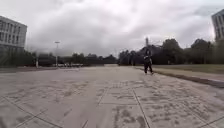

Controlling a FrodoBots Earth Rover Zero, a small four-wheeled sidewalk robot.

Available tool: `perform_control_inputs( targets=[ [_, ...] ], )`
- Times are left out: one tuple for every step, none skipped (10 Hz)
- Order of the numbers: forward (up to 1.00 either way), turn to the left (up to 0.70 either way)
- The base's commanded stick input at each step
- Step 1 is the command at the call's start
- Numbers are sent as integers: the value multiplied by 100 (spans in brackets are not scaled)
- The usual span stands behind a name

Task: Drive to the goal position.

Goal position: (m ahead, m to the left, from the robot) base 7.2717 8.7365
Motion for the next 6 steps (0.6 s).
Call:
perform_control_inputs(
  targets=[
    [70,1],
    [70,1],
    [70,1],
    [70,1],
    [70,1],
    [70,1]
  ],
)
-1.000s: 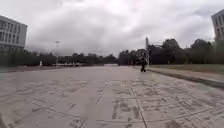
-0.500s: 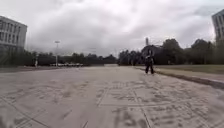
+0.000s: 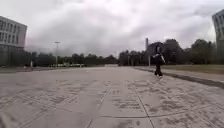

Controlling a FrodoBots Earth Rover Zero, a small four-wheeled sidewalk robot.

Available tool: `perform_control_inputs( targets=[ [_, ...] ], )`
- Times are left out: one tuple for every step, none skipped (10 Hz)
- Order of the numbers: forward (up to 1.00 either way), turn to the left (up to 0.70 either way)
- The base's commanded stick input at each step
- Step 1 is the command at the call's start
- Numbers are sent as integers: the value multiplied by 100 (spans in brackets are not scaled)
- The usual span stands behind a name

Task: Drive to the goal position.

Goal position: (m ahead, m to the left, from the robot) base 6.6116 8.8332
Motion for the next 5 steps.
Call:
perform_control_inputs(
  targets=[
    [70,1],
    [70,1],
    [70,1],
    [70,1],
    [70,1]
  ],
)
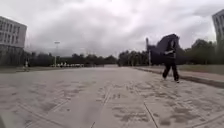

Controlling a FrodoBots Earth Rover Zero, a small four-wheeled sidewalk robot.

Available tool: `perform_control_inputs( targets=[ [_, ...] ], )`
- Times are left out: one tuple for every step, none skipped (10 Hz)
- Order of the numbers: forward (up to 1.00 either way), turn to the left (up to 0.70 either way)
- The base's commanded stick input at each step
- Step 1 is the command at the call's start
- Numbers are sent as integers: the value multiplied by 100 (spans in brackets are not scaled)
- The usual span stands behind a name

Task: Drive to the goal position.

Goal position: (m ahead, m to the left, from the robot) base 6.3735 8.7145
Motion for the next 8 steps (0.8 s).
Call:
perform_control_inputs(
  targets=[
    [70,1],
    [70,1],
    [70,1],
    [70,1],
    [70,1],
    [70,1],
    [70,1],
    [70,1]
  ],
)
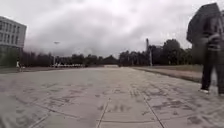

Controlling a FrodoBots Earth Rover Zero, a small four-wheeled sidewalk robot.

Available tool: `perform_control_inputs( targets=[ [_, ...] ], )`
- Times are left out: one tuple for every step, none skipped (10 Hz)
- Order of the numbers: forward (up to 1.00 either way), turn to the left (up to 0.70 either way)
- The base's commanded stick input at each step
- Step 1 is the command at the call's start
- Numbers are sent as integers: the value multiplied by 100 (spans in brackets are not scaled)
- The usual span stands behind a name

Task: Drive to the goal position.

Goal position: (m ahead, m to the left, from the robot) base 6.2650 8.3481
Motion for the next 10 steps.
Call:
perform_control_inputs(
  targets=[
    [70,1],
    [70,1],
    [70,1],
    [70,1],
    [70,1],
    [70,1],
    [70,1],
    [70,1],
    [70,1],
    [70,1]
  ],
)
